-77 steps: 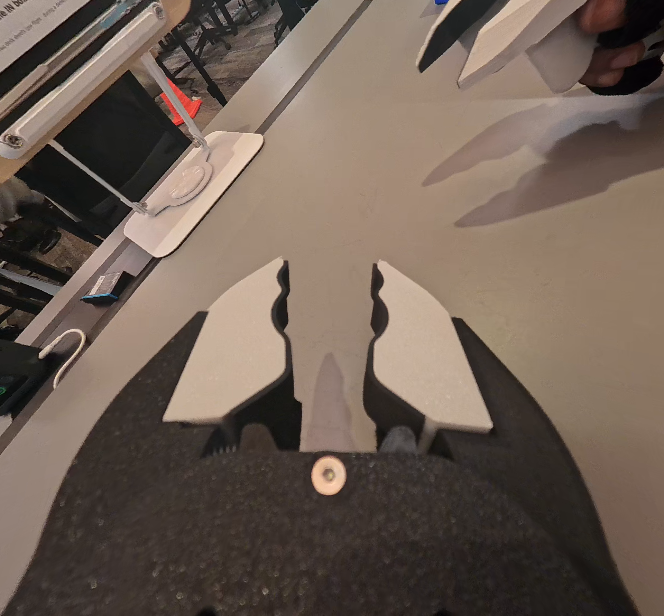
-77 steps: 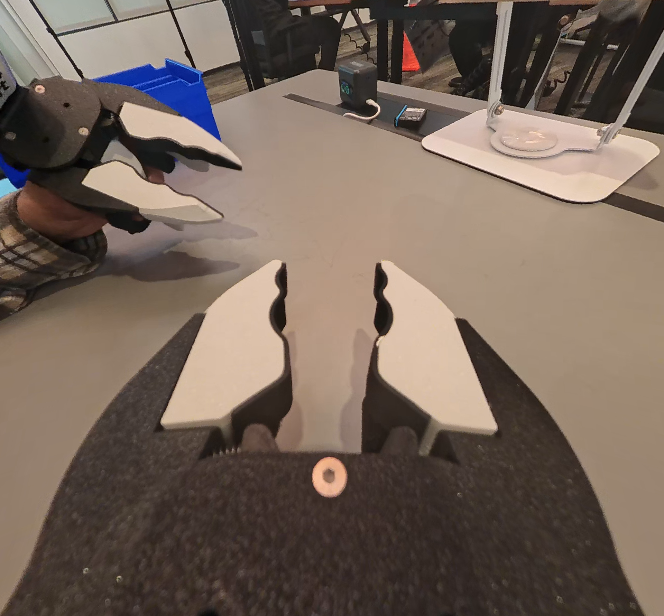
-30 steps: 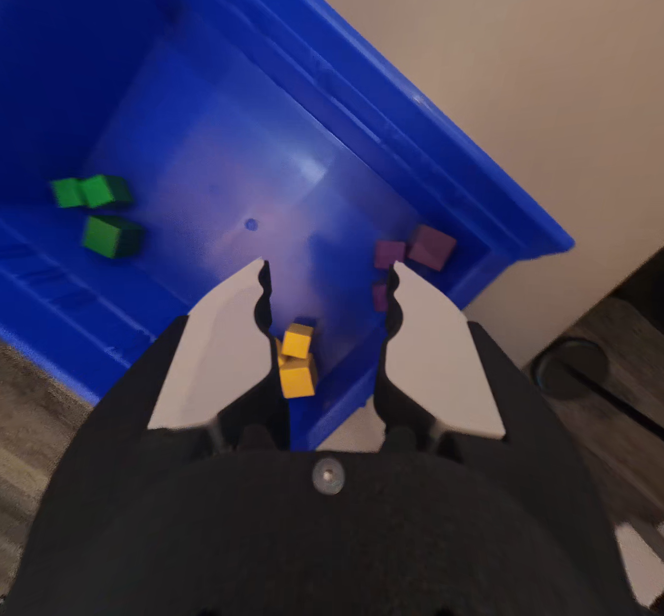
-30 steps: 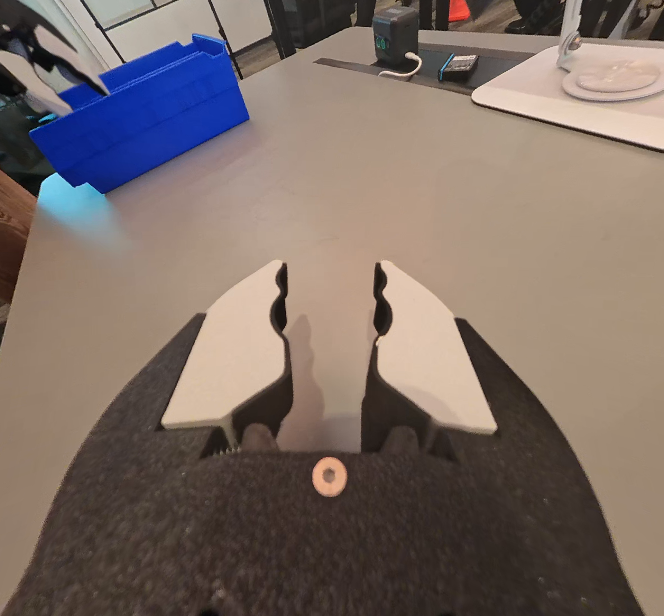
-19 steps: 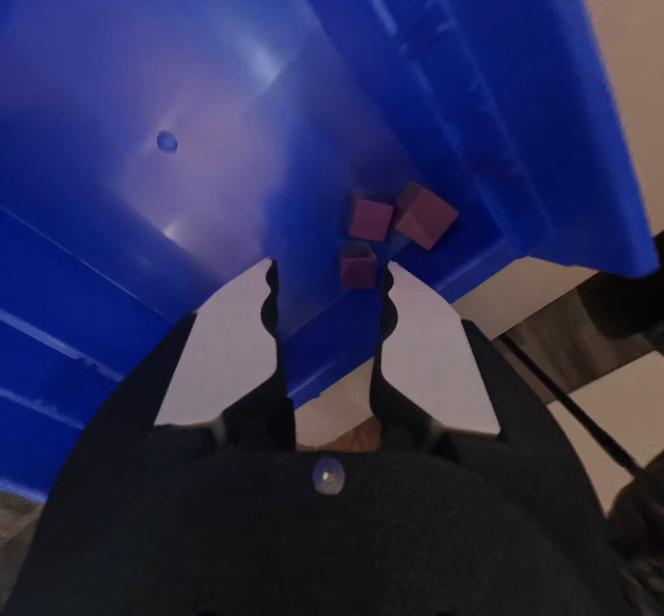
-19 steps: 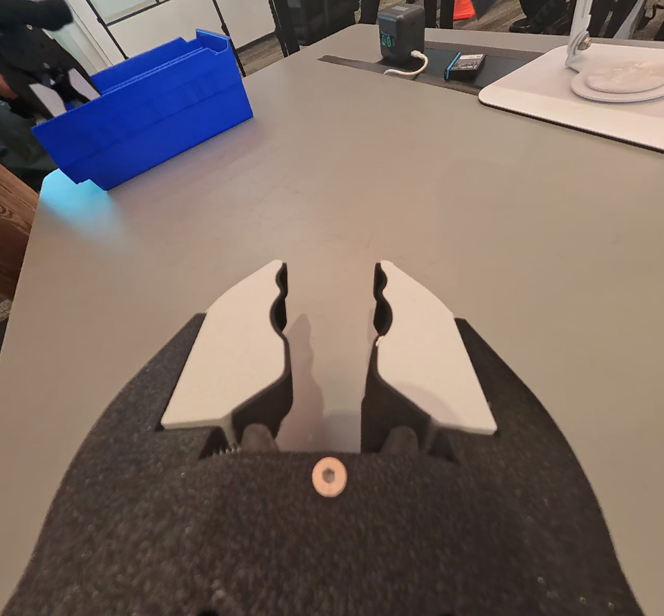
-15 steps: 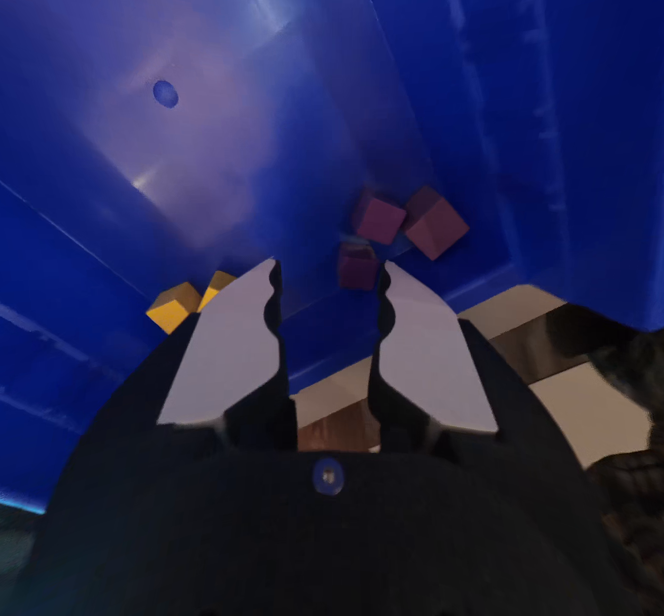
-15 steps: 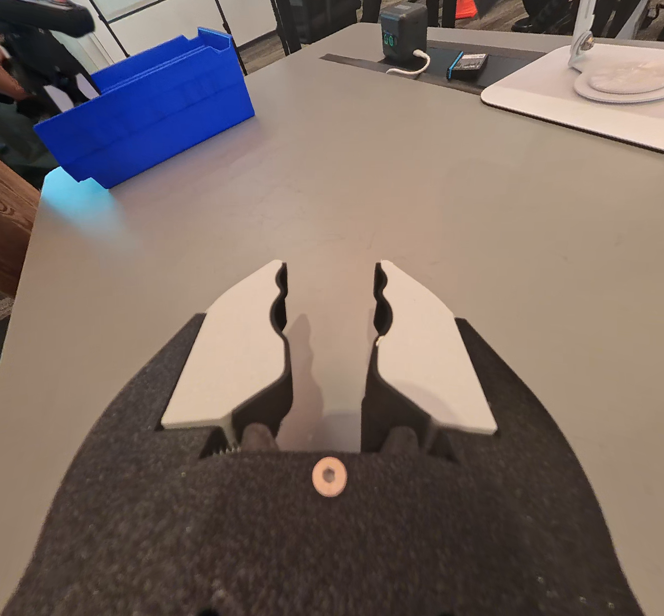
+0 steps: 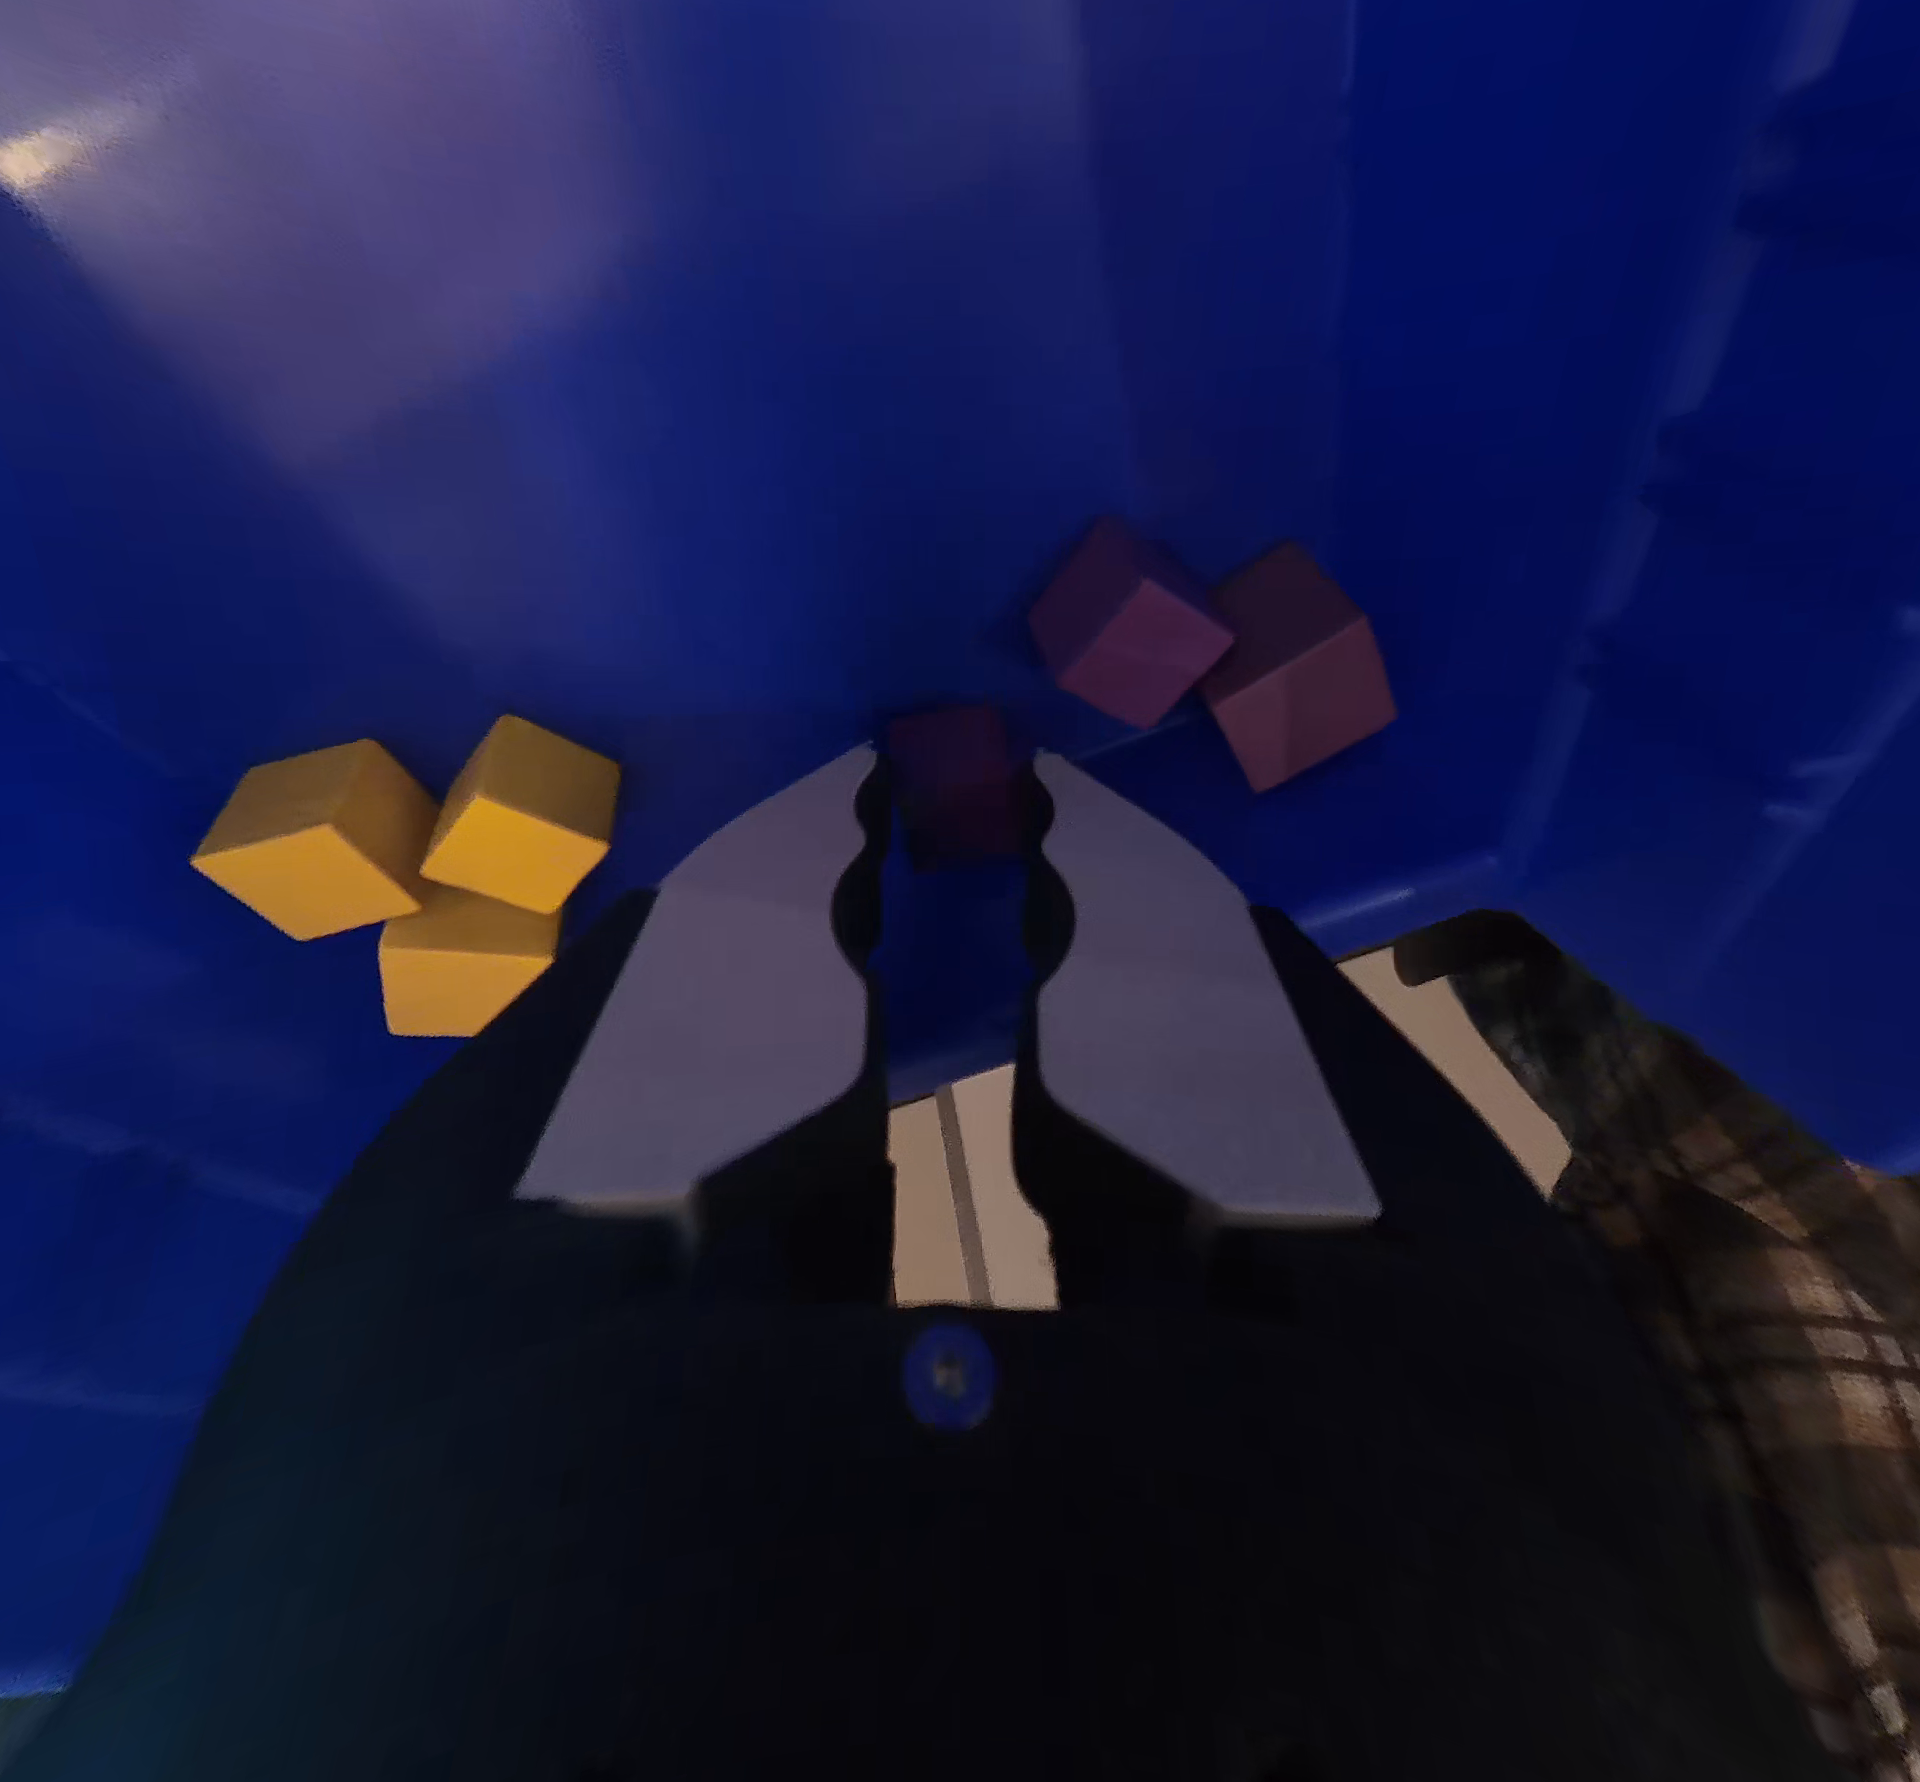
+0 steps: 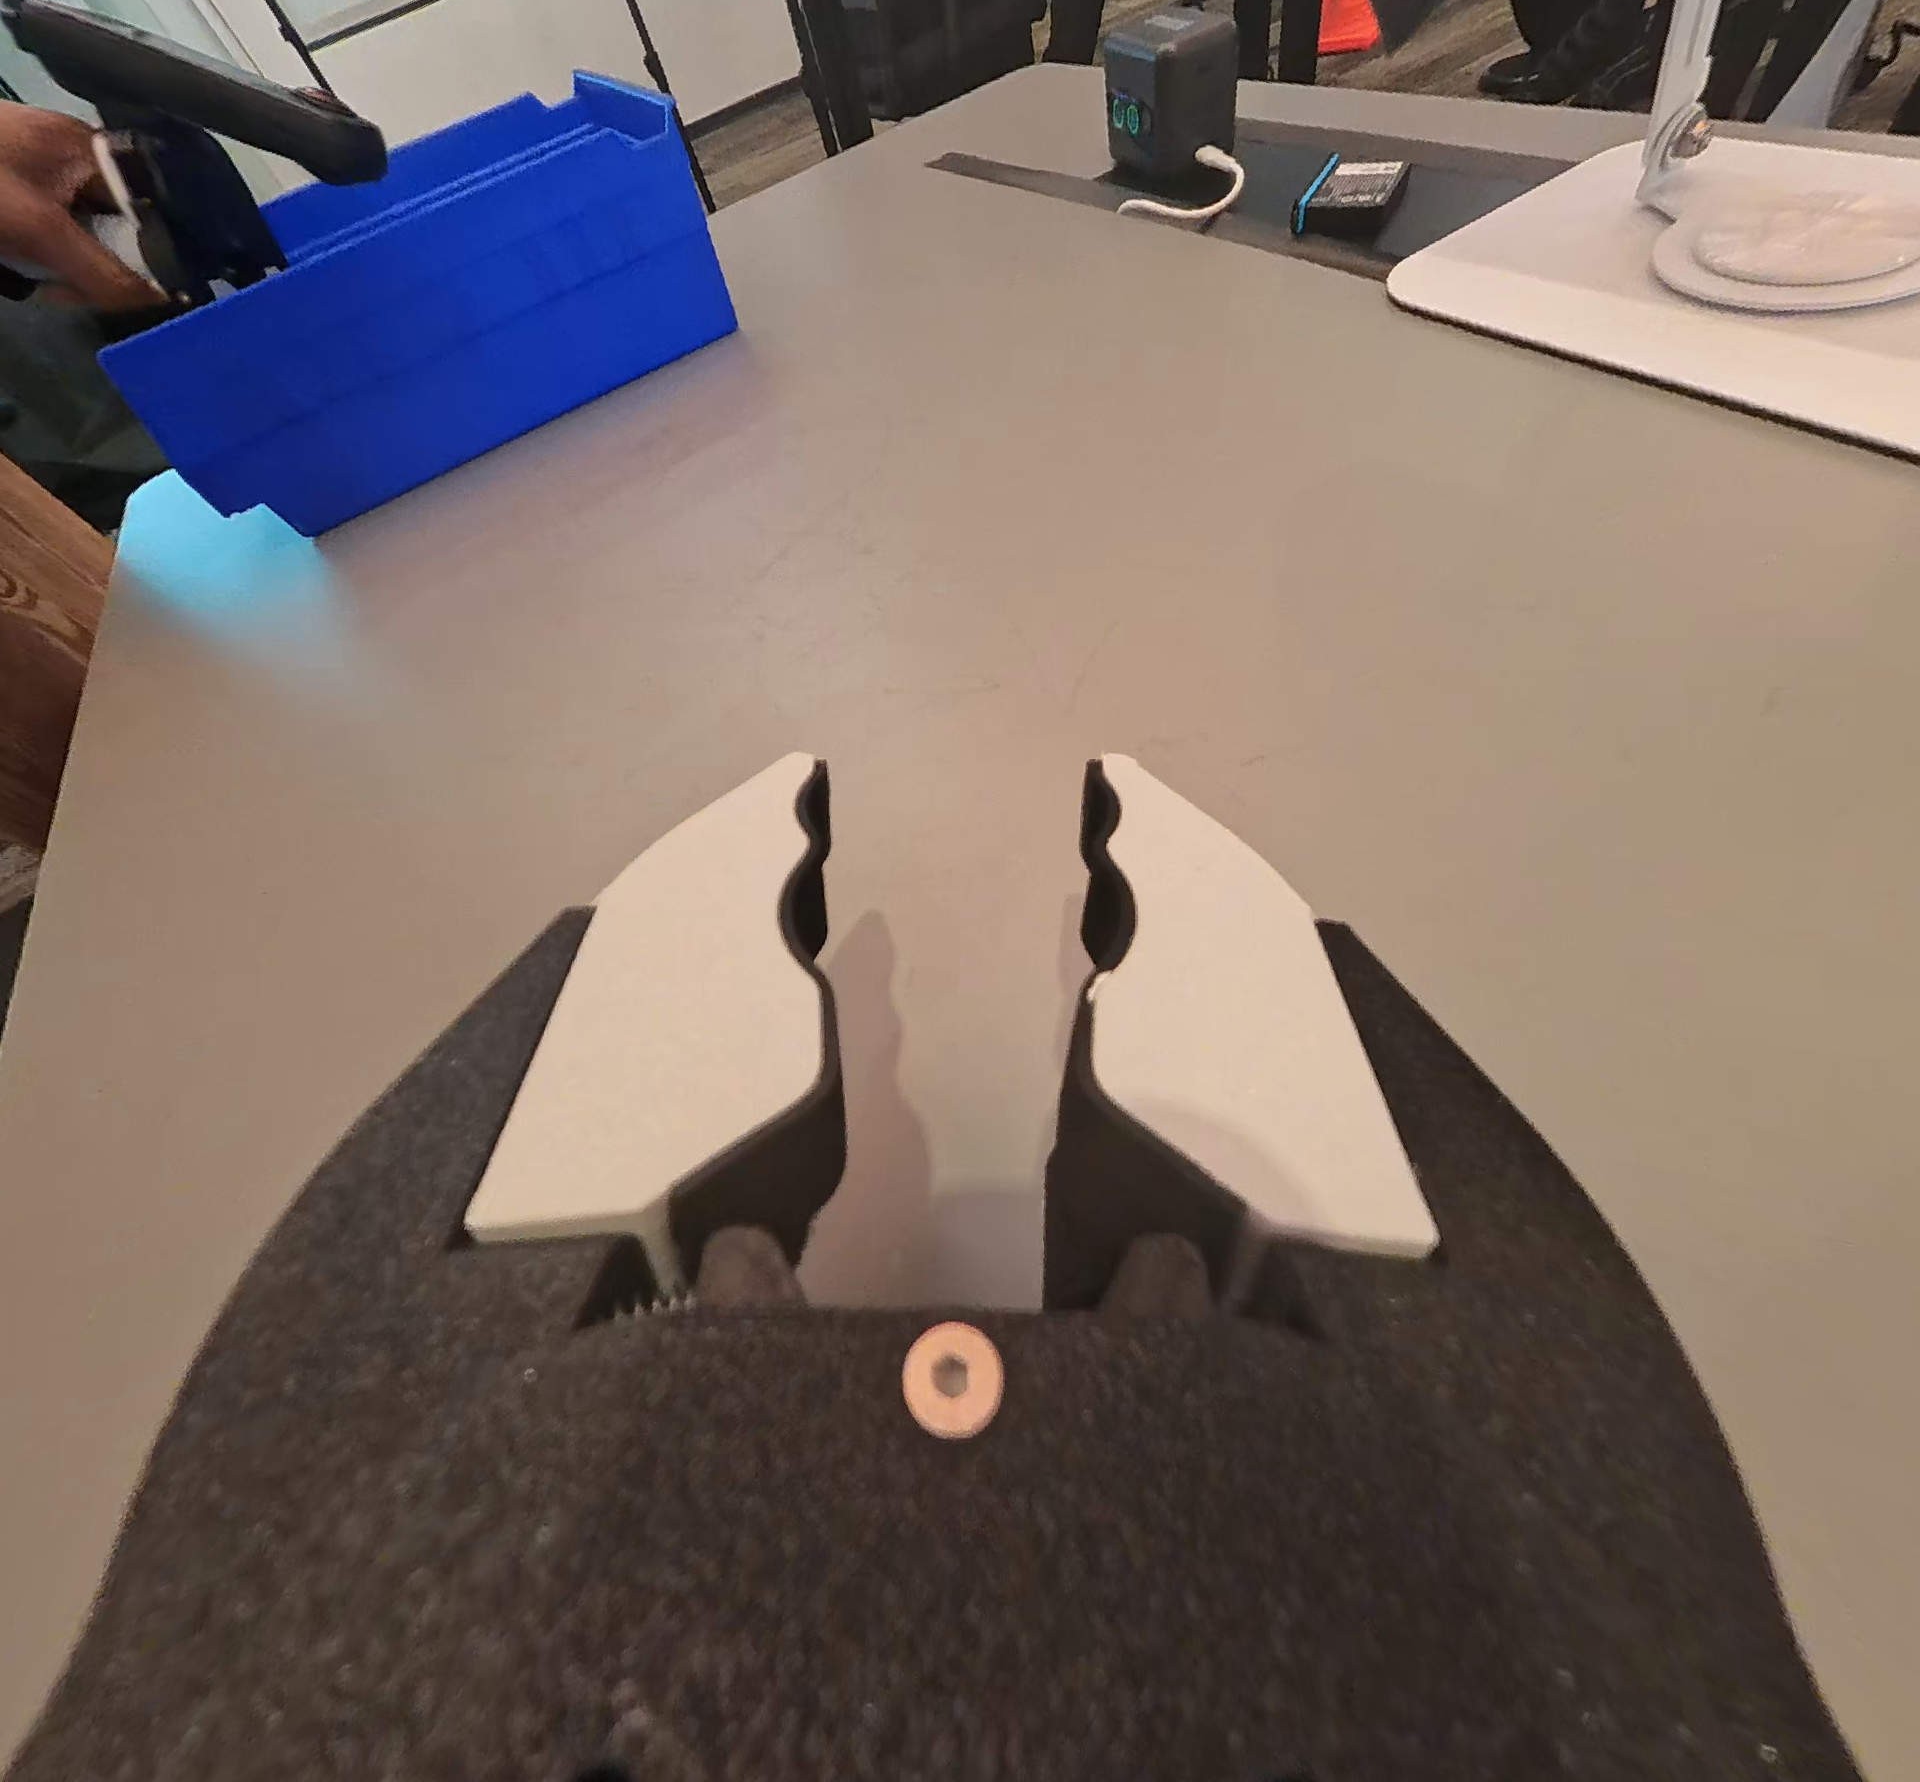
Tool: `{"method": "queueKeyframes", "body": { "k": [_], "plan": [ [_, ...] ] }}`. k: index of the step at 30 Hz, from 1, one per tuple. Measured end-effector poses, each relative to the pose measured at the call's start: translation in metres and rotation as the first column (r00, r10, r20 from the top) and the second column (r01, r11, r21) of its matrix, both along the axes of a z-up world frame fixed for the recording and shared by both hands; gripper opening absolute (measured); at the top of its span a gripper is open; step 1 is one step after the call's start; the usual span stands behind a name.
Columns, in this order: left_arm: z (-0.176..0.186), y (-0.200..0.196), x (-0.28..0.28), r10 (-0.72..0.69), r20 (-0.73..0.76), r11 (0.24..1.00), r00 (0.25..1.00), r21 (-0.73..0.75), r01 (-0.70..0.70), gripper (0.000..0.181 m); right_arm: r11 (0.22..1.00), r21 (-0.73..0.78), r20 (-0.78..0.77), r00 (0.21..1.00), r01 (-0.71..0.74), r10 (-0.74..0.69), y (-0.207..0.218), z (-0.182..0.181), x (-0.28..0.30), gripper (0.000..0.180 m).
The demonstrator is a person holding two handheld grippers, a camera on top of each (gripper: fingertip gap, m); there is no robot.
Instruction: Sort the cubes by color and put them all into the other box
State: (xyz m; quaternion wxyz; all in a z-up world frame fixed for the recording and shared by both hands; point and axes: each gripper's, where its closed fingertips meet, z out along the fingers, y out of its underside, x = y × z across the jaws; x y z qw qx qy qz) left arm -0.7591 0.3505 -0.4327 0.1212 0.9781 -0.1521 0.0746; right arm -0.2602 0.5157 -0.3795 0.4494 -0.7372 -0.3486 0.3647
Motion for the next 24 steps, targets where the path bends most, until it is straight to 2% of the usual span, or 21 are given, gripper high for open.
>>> {"method": "queueKeyframes", "body": {
  "k": [6,9,12,15,19,22,24],
  "plan": [
    [0.015,0.009,-0.017,0.033,-0.037,0.995,0.999,0.095,-0.029,0.022,1.0,0.007,-0.022,1.0,0.005,-0.005,0.0,0.006,0.003,0.046],
    [0.047,0.029,-0.026,0.061,-0.058,0.968,0.996,0.247,-0.045,0.022,1.0,0.007,-0.023,1.0,0.002,-0.002,-0.001,0.006,0.002,0.046],
    [0.097,0.064,-0.02,0.059,-0.059,0.886,0.996,0.462,-0.025,0.022,1.0,0.004,-0.028,1.0,0.002,-0.001,-0.001,0.007,0.001,0.046],
    [0.157,0.103,0.021,-0.013,-0.029,0.718,0.999,0.695,0.03,0.022,1.0,-0.008,-0.04,0.999,0.001,-0.001,0.0,0.006,0.001,0.046],
    [0.222,0.135,0.137,-0.255,0.036,0.397,0.966,0.915,0.071,0.022,1.0,-0.026,-0.058,0.998,0.003,-0.004,0.001,0.006,0.002,0.046],
    [0.235,0.143,0.235,-0.459,0.022,0.174,0.888,0.983,0.066,0.021,0.999,-0.041,-0.071,0.997,0.003,-0.006,0.003,0.005,0.005,0.046],
    [0.225,0.148,0.291,-0.563,0.031,0.102,0.826,0.994,0.032,0.021,0.999,-0.052,-0.083,0.997,0.004,-0.008,0.004,0.005,0.006,0.046]
  ]
}}
